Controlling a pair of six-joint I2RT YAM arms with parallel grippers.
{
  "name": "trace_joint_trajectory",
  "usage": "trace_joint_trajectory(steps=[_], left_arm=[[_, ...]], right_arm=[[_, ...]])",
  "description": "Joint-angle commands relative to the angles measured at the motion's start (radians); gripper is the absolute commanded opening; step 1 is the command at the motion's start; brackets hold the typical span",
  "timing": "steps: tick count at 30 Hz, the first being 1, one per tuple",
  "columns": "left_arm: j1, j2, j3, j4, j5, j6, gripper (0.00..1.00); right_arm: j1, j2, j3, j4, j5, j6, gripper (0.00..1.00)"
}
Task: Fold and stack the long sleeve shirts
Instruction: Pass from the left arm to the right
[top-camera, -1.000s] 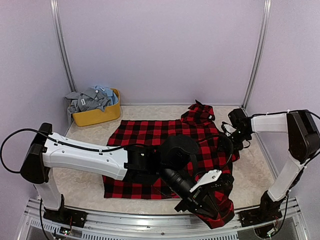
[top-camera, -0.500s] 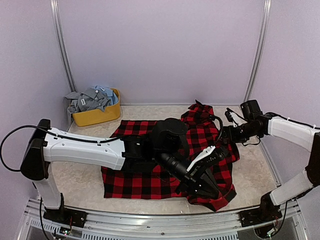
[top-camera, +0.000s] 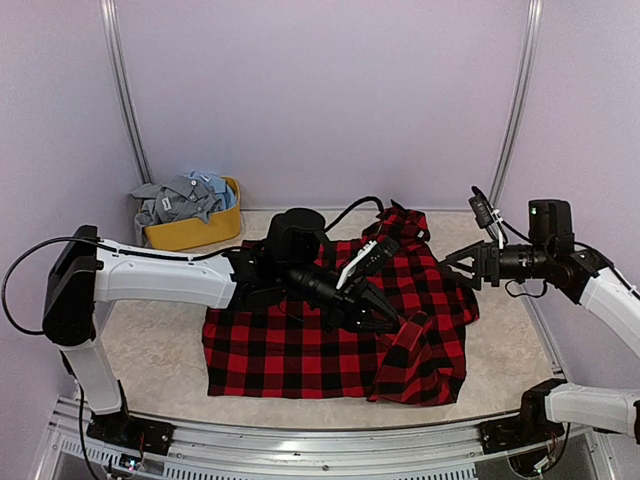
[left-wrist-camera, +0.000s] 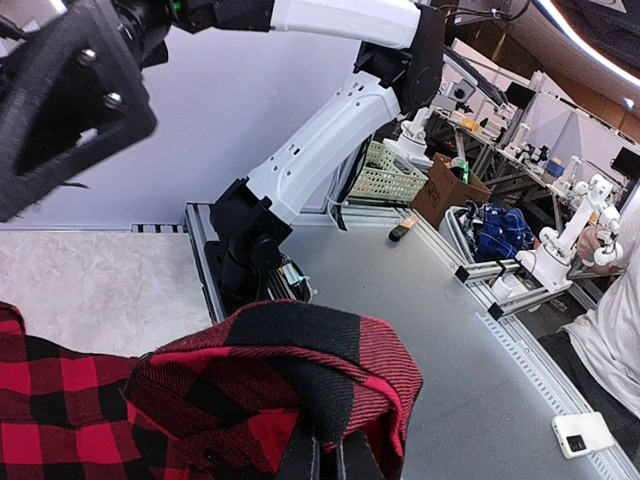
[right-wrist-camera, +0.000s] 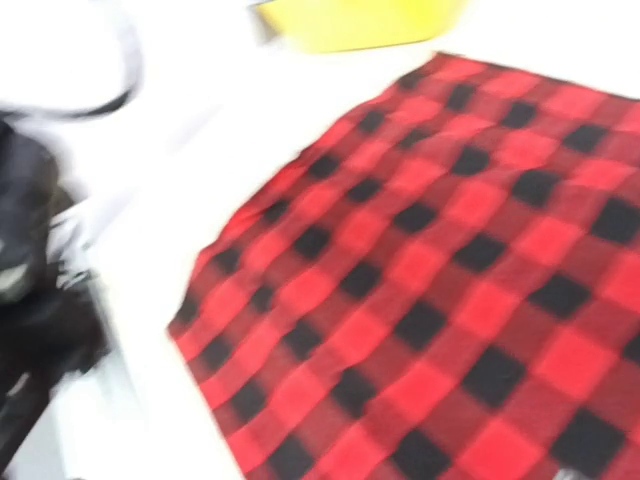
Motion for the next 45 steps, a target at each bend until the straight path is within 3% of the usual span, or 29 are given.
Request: trace_joint_trajectory(steps=[1,6,16,27,37,43,45], left_arm=[[0.043,0.009,-0.033,0.111,0.083,-0.036,0.0],[0.081,0.008,-0.032,0.105,0.113,-0.021,0.01],[0.087,0.014,-0.026,0.097,0.136,-0.03,0.01],[0.096,0.03,-0.018,0.105,0.147,-0.053,0.01],[0.107,0.016,-0.029,0.126,0.148,-0.065,0.01],[0.107,0.015,-0.033,0.125,0.145,-0.065,0.01],[0.107,0.014,-0.038,0.118,0.143,-0.058,0.01]], right_arm=[[0.001,-0.029,-0.094,0.094,-0.237,0.009,0.98],[0.093,-0.055,-0.153,0.174,-0.217,0.033,0.98],[0.237,0.045,-0.183,0.345,-0.199,-0.001,0.94],[0.335,0.034,-0.207,0.403,-0.228,-0.033,0.88],[0.365,0.025,-0.221,0.403,-0.225,-0.004,0.68],[0.37,0.03,-0.215,0.401,-0.202,-0.012,0.34],[0.369,0.019,-0.208,0.39,-0.178,-0.019,0.28]])
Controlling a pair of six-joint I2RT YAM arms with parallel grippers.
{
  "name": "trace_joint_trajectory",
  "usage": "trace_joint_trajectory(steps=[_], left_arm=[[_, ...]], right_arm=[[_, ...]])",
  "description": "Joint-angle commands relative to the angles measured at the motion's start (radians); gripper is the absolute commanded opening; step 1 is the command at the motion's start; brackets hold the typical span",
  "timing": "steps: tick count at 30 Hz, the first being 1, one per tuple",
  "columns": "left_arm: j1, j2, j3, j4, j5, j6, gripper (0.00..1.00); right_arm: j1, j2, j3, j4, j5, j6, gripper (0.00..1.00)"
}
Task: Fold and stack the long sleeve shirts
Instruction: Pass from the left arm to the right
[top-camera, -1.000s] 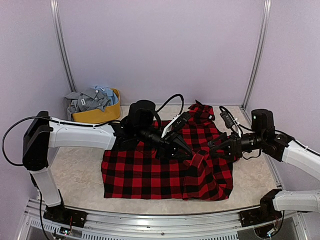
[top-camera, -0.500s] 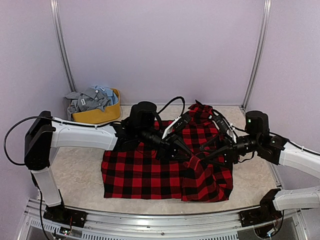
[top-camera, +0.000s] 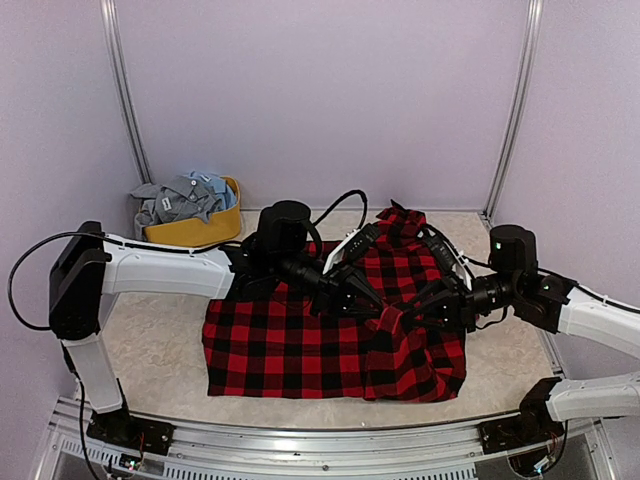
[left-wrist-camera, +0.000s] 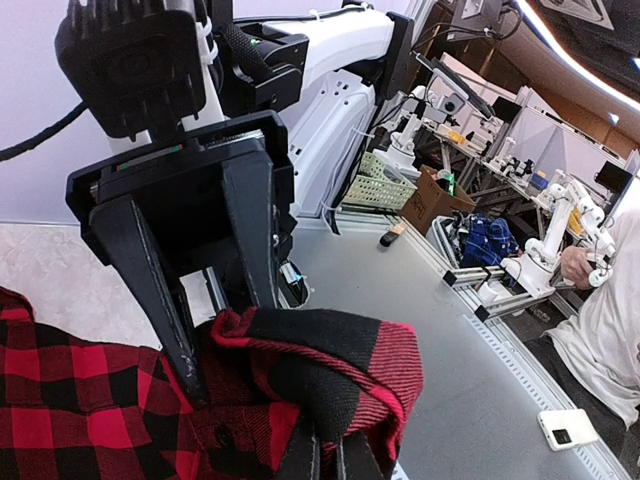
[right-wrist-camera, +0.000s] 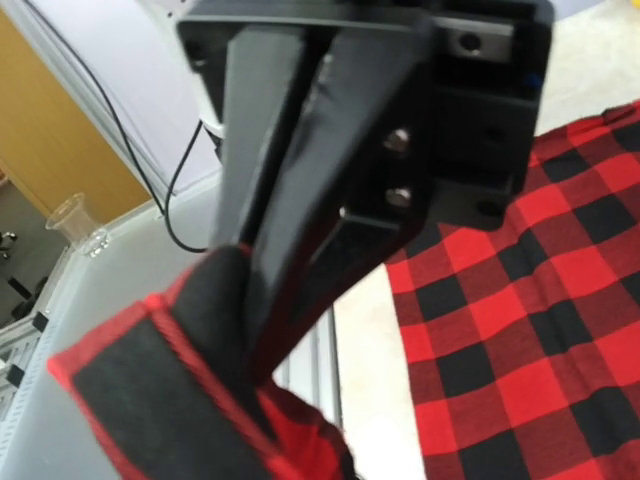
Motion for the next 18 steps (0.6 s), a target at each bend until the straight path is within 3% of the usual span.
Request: trace_joint_trajectory(steps=[1,9,12,14,18], left_arm=[[0.007,-0.005,-0.009,0.013,0.01,0.013,0.01],[0.018,-0.035,-0.054,-0.073,-0.044,0.094,0.02],[0.029,-0.047,-0.064,-0.106,-0.075,0.114,0.05],[0.037,-0.053,-0.064,-0.121,-0.106,0.116,0.13],[0.066,-0.093,-0.088,-0.148,-0.205,0.119,0.38]], right_arm=[[0.01,-0.023,0.009,-0.007,0.036,-0.012,0.26],[0.008,-0.05,0.045,-0.079,0.107,-0.03,0.13],[0.008,-0.04,0.054,-0.087,0.107,-0.036,0.0],[0.007,-0.034,0.066,-0.107,0.141,-0.042,0.0],[0.003,-0.054,0.112,-0.182,0.272,-0.062,0.0]])
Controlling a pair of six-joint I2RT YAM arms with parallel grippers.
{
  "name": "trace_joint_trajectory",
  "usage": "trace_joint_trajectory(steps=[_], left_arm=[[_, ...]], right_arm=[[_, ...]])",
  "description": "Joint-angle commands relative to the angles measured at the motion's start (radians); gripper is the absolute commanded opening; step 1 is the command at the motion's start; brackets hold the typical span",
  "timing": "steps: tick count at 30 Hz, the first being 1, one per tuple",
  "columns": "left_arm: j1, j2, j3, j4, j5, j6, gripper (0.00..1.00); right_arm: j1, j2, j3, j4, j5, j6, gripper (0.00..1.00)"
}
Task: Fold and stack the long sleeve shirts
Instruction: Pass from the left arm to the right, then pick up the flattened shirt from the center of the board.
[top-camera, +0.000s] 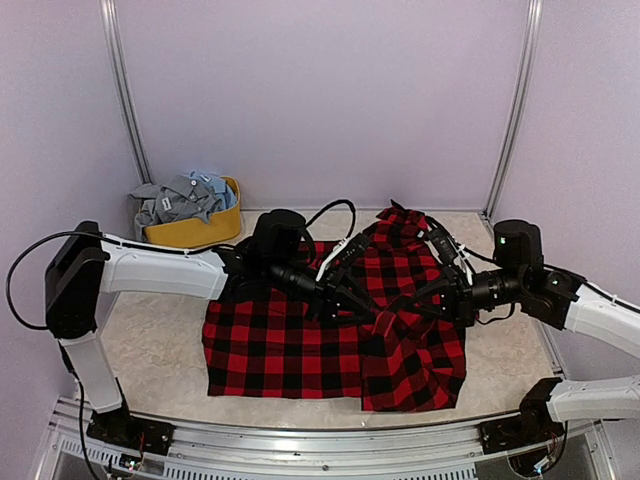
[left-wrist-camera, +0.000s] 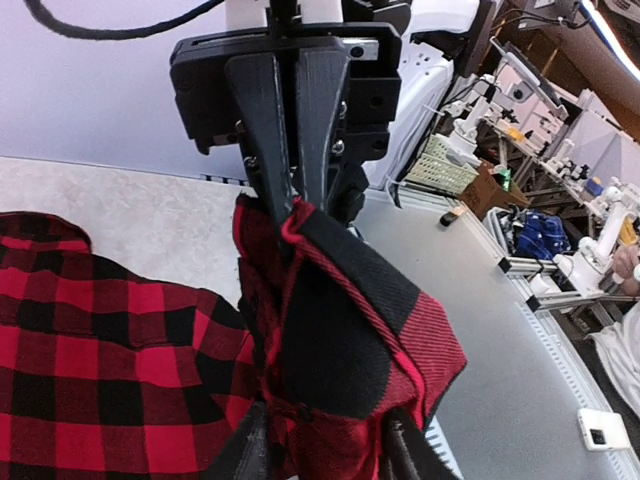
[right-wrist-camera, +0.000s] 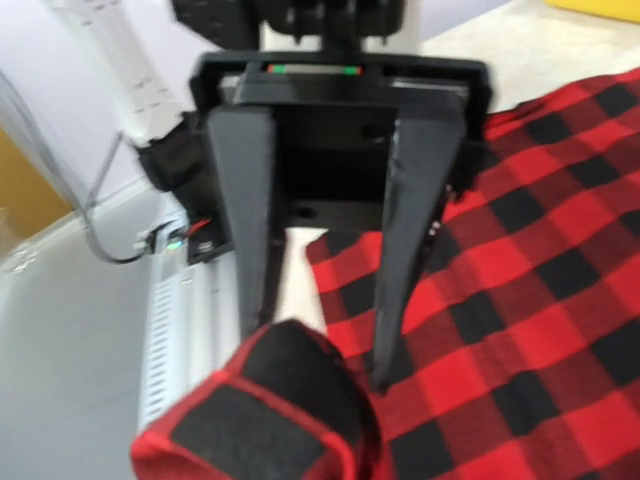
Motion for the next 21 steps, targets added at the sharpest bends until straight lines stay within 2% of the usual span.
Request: trace_joint_trajectory(steps=[1,4,8,13,21], left_arm=[[0.039,-0.093,-0.039,-0.051,-0.141,0.026,0.45],[0.062,-0.172,-0.08,-0.11,-0.294,0.036,0.69],[0.074,-0.292,-0.09,-0.307,-0.547,0.075,0.83],[0.074,-0.413,-0.074,-0.623,-0.745,0.169,0.87],[0.073,-0.496,-0.122,-0.889,-0.783,0.287,0.88]], right_arm=[[-0.007,-0.028,0.08,-0.09,0.156,-0.031,0.0],[-0.03,-0.043,0.127,-0.165,0.244,-0.032,0.0],[-0.061,-0.026,0.231,-0.307,0.378,-0.046,0.0],[-0.068,0.011,0.356,-0.416,0.583,-0.084,0.0],[-0.07,0.157,0.49,-0.407,0.754,-0.152,0.0]])
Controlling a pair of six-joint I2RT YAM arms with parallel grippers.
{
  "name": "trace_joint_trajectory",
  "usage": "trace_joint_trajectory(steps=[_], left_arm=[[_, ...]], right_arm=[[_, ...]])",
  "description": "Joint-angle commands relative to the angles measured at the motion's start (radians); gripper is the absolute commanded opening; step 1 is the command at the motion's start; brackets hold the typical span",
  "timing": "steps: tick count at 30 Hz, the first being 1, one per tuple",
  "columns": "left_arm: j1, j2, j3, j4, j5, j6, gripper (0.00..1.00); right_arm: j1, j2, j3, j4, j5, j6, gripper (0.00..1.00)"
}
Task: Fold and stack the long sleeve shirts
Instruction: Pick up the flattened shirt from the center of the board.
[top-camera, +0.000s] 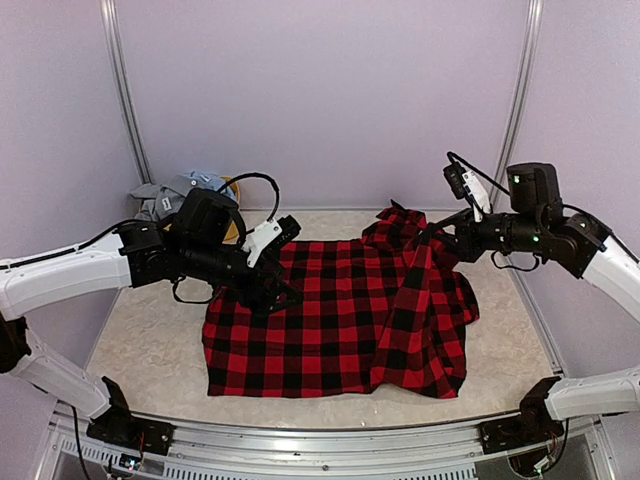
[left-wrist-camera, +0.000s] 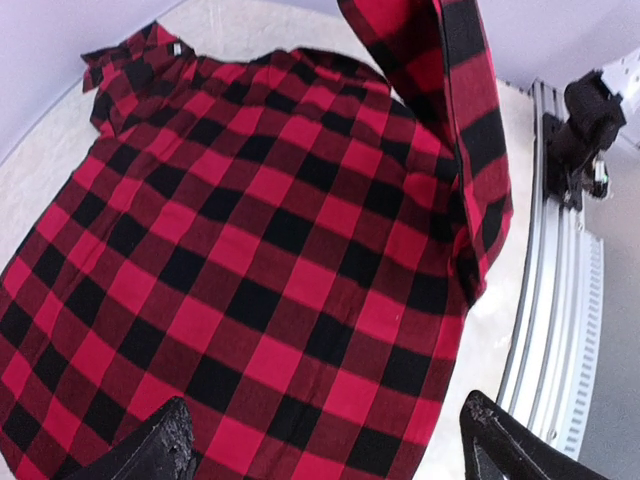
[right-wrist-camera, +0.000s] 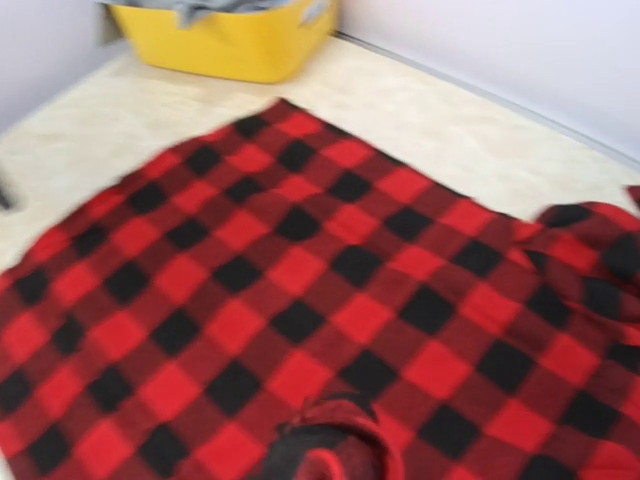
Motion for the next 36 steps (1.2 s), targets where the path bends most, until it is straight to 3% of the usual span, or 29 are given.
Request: trace_joint_trajectory(steps=[1,8,19,27,36], left_arm=[[-0.001,-0.028,-0.032,-0.226,-0.069,0.096,0.88],[-0.048,0.003,-0.086,-0.284,-0.096,0.127,0.88],[-0.129,0.051,-0.165,-0.261,-0.175,0.158,0.88],[-0.149,0.166,-0.145,-0.291,-0.194,0.177,0.76],[-0.156,0.22,-0.152,-0.296,-0.181,0.196,0.72]], right_arm=[[-0.009,0.101,0.092,-0.033,0.15,-0.078,0.0],[-0.013,0.267,0.259,-0.085,0.323,-0.062,0.0],[-0.104,0.441,0.405,-0.105,0.309,-0.059,0.0],[-0.152,0.514,0.412,-0.089,0.286,-0.067,0.0],[-0.171,0.529,0.422,-0.09,0.278,-0.082,0.0]])
